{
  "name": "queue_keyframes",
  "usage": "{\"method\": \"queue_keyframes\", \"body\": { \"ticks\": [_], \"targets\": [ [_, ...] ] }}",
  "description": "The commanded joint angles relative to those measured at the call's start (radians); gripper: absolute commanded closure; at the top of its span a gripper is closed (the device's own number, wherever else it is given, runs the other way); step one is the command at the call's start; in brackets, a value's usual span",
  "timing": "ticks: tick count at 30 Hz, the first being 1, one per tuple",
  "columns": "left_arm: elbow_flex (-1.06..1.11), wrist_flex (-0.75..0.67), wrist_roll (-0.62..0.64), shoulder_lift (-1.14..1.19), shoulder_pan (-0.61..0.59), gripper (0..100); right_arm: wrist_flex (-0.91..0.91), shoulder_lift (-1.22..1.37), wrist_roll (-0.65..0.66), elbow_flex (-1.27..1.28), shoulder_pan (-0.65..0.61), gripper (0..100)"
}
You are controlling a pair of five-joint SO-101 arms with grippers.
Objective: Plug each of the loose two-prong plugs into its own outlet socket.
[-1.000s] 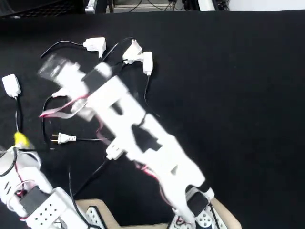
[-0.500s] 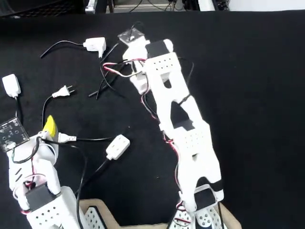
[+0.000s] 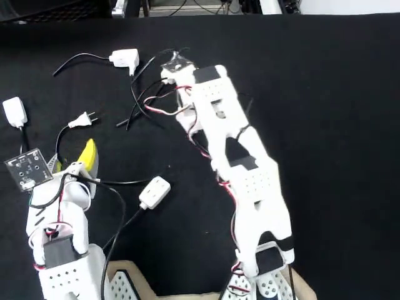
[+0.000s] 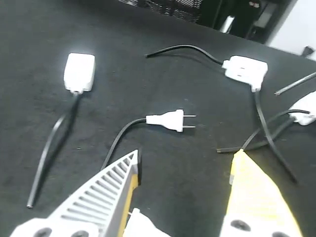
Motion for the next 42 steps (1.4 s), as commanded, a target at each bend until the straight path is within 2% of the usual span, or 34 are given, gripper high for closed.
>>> {"method": "queue_keyframes", "body": {
  "ticks": [1, 4, 12, 17, 23, 30, 37, 42],
  "targets": [
    [-0.104, -0.083, 0.044, 0.112, 0.035, 70, -0.008, -0.056, 0.006, 0.004, 0.025, 69.4],
    [-0.199, -0.155, 0.068, 0.341, 0.038, 70, -0.008, -0.056, 0.006, 0.005, 0.020, 69.4],
    [-0.447, -0.149, 0.068, 1.030, 0.013, 70, -0.008, -0.010, 0.009, -0.005, 0.023, 69.4],
    [-0.567, -0.018, 0.069, 1.263, 0.021, 70, 0.000, 0.059, 0.046, -0.067, 0.020, 69.4],
    [-0.621, 0.081, 0.077, 1.289, 0.035, 70, 0.040, 0.090, 0.054, -0.124, 0.023, 69.4],
    [-0.638, 0.244, 0.316, 1.289, 0.024, 70, 0.041, 0.090, 0.055, -0.128, 0.023, 69.4],
    [-0.630, 0.239, 0.333, 1.292, 0.025, 70, 0.041, 0.090, 0.055, -0.127, 0.023, 69.4],
    [-0.622, 0.169, 0.331, 1.292, -0.013, 70, 0.035, 0.090, 0.055, -0.124, 0.023, 69.4]
  ]
}}
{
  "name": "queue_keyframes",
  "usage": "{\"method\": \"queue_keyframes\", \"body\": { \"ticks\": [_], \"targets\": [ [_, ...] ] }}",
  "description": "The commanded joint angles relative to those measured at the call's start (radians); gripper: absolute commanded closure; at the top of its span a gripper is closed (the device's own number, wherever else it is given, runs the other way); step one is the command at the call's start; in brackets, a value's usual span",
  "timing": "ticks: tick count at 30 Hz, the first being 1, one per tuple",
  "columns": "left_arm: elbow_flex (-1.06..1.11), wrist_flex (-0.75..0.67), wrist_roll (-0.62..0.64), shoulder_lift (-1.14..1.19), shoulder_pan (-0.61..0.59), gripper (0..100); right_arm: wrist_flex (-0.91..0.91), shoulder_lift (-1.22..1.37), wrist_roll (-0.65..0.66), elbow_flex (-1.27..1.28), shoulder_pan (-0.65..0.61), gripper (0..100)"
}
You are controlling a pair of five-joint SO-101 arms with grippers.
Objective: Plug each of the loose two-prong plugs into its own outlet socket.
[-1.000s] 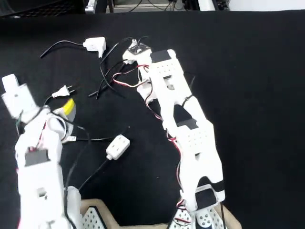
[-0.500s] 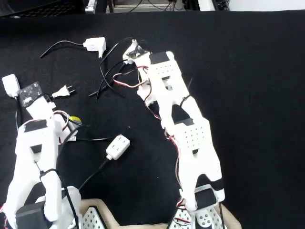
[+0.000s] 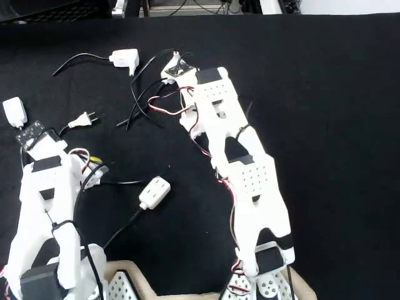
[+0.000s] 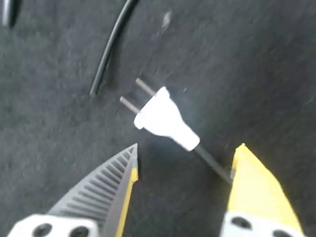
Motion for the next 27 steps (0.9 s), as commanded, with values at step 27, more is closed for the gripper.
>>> {"method": "queue_keyframes", "body": {
  "ticks": [27],
  "targets": [
    [0.101, -0.107, 0.502, 0.000, 0.134, 83, 0.005, -0.008, 0.008, -0.036, 0.012, 69.4]
  ]
}}
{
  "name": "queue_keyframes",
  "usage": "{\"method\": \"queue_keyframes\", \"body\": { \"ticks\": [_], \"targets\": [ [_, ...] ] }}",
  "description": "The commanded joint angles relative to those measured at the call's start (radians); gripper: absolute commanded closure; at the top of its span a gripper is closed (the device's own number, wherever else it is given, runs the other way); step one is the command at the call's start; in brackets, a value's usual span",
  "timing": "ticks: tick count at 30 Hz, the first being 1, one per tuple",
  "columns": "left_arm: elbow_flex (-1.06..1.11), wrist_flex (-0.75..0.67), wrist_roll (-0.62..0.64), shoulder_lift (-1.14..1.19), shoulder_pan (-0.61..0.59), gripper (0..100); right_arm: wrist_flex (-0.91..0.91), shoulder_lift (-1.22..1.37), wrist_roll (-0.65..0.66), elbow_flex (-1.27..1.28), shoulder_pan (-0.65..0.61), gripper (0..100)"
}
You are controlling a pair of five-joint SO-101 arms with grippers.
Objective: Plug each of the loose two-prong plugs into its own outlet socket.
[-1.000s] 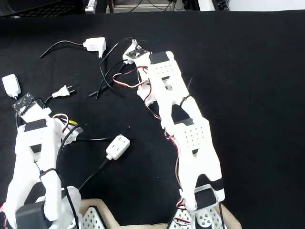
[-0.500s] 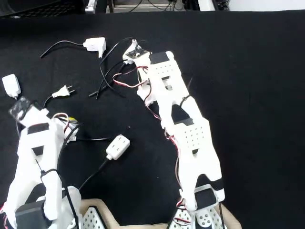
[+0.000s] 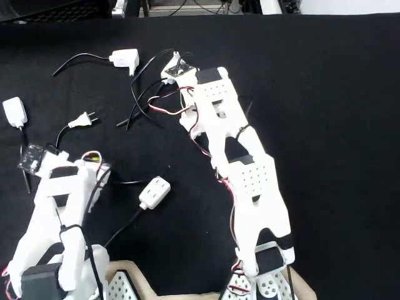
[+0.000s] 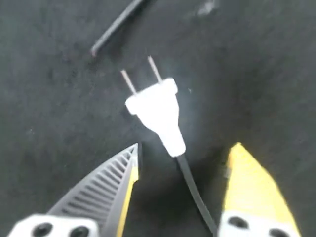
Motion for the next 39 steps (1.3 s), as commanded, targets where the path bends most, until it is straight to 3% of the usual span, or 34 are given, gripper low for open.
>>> {"method": "queue_keyframes", "body": {
  "ticks": [1, 3, 12, 20, 29, 32, 39],
  "targets": [
    [-0.061, 0.083, 0.011, -0.005, 0.016, 88, 0.005, -0.008, 0.008, -0.036, 0.012, 69.4],
    [-0.079, 0.106, 0.011, -0.005, 0.015, 92, 0.005, -0.008, 0.008, -0.036, 0.012, 69.4],
    [-0.105, 0.104, 0.009, -0.015, 0.008, 92, 0.006, -0.008, 0.008, -0.036, 0.012, 69.4],
    [-0.156, 0.101, 0.003, -0.015, -0.137, 92, 0.003, -0.008, 0.008, -0.036, 0.012, 69.4],
    [-0.148, 0.104, 0.003, -0.005, -0.166, 92, 0.000, -0.008, 0.008, -0.036, 0.012, 69.4],
    [-0.148, 0.109, 0.005, -0.005, -0.168, 85, 0.000, -0.008, 0.008, -0.036, 0.012, 69.4],
    [-0.124, 0.127, 0.011, -0.005, -0.159, 58, -0.002, -0.008, 0.008, -0.036, 0.012, 69.4]
  ]
}}
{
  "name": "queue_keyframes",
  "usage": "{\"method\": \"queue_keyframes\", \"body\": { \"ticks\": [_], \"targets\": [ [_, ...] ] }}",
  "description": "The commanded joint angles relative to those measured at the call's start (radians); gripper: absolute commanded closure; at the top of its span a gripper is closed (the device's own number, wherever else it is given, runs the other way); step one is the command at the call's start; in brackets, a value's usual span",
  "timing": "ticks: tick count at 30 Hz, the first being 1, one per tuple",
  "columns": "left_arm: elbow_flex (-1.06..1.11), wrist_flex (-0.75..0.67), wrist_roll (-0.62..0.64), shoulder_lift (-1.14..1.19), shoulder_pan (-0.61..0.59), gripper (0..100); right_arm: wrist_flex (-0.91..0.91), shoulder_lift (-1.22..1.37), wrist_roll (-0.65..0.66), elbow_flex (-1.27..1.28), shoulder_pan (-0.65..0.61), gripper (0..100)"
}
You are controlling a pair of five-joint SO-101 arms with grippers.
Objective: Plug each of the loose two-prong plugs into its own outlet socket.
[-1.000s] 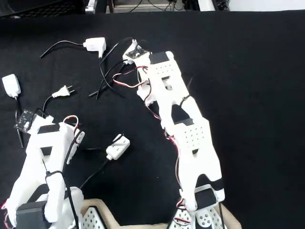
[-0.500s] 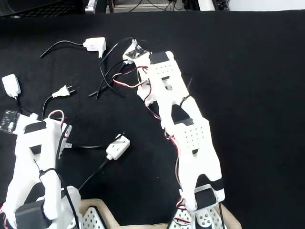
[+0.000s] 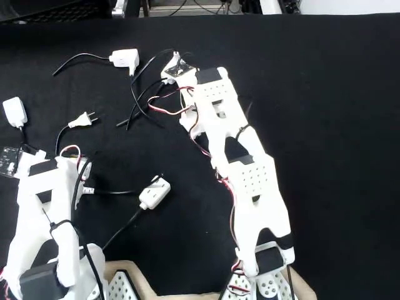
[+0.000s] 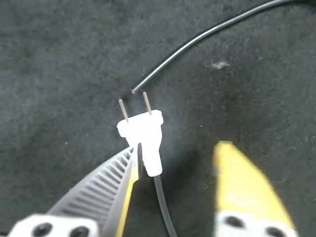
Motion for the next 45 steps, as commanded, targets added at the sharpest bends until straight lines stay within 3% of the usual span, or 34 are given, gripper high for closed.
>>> {"method": "queue_keyframes", "body": {
  "ticks": [1, 5, 15, 21, 26, 31, 35, 45],
  "targets": [
    [-0.012, 0.032, 0.014, -0.005, -0.002, 57, -0.002, -0.007, 0.008, -0.036, 0.014, 69.4],
    [-0.021, 0.097, 0.049, -0.005, -0.004, 57, -0.006, 0.028, 0.009, -0.056, 0.014, 69.4],
    [-0.002, 0.084, 0.052, -0.002, -0.015, 57, 0.031, 0.107, 0.009, -0.170, 0.014, 69.4],
    [0.047, -0.061, 0.048, 0.011, -0.062, 57, 0.031, 0.108, 0.009, -0.170, 0.014, 69.4],
    [0.001, -0.077, 0.052, 0.109, -0.061, 58, 0.031, 0.108, 0.009, -0.170, 0.014, 69.4],
    [-0.084, -0.052, 0.048, 0.233, -0.061, 76, 0.032, 0.108, 0.008, -0.170, 0.014, 69.4],
    [-0.188, 0.081, 0.046, 0.259, -0.065, 97, 0.040, 0.108, 0.008, -0.170, 0.014, 69.4],
    [-0.272, 0.143, 0.012, 0.258, -0.012, 95, 0.068, 0.105, 0.008, -0.213, 0.015, 69.4]
  ]
}}
